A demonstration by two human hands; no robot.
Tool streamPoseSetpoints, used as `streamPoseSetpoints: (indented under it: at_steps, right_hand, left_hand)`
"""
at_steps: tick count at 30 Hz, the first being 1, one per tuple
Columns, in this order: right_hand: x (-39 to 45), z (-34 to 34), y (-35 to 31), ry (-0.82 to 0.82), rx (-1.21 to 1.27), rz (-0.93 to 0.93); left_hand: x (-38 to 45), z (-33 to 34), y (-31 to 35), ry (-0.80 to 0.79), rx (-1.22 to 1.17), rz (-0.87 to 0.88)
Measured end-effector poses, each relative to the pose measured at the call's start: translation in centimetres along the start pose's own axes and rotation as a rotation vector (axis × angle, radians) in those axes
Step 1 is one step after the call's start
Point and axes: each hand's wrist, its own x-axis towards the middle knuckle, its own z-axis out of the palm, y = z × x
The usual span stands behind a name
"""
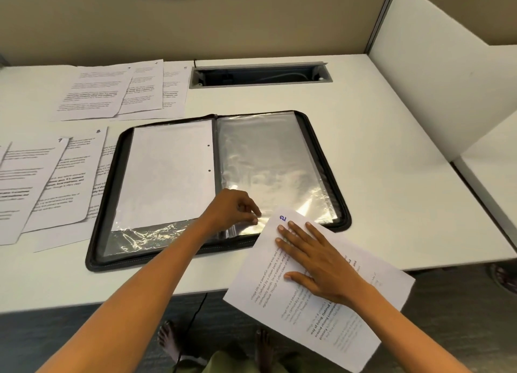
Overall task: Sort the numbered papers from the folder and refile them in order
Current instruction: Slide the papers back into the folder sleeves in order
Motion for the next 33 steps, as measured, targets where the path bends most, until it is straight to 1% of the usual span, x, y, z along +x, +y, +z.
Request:
streamPoseSetpoints:
  at_steps: [6, 11, 13, 17, 19, 21, 22, 24, 26, 28, 30, 33]
  right_hand:
    - [0.0, 0.0, 0.0, -0.030, -0.070, -0.076]
    - [0.0, 0.0, -0.2, -0.035, -0.099, -0.095]
    - [0.1, 0.1, -0.3, -0.034, -0.101, -0.099]
    - [0.5, 0.3, -0.6, -0.015, -0.081, -0.076]
    - [0.5, 0.4, -0.7, -0.007, -0.079, -0.060]
    - [0.2, 0.5, -0.7, -0.002, -0.081, -0.063]
    - [0.1, 0.5, -0.7, -0.001, -0.084, -0.068]
    - [-0.1, 0.4, -0.5, -0.002, -0.098, -0.074]
    - [-0.3, 0.4, -0.4, -0.001, -0.100, -0.068]
    - [-0.4, 0.4, -0.3, 0.003, -0.093, -0.052]
    - [-0.4, 0.3, -0.4, 0.002, -0.088, -0.032]
    - [-0.4, 0.4, -0.4, -0.007, -0.078, -0.019]
  left_hand:
    - [-1.0, 0.6, -0.2, 0.187, -0.047, -0.049]
    - [-1.8, 1.2, -0.4, 0.278, -0.004, -0.033]
    - [-2.1, 1.6, -0.4, 0.301, 0.097, 0.003]
    - [-2.3, 2.4, 0.0, 0.354, 0.328, 0.151]
    - [-2.4, 2.4, 0.6, 0.338, 0.491, 0.185]
    - [-2.6, 2.4, 0.6, 0.300, 0.684, 0.291]
    - [-2.8, 2.4, 0.5, 0.289, 0.735, 0.335]
    - [-2.9, 2.7, -0.1, 0.310, 0.751, 0.406]
    - [-2.9, 2.9, -0.2, 0.361, 0.724, 0.431]
    - [-2.8, 3.1, -0.4, 0.377, 0.743, 0.463]
    - [-3.0, 3.1, -0.5, 0.346, 0.763, 0.467]
    - [-3.5, 3.0, -0.3, 0.379, 0.761, 0.440]
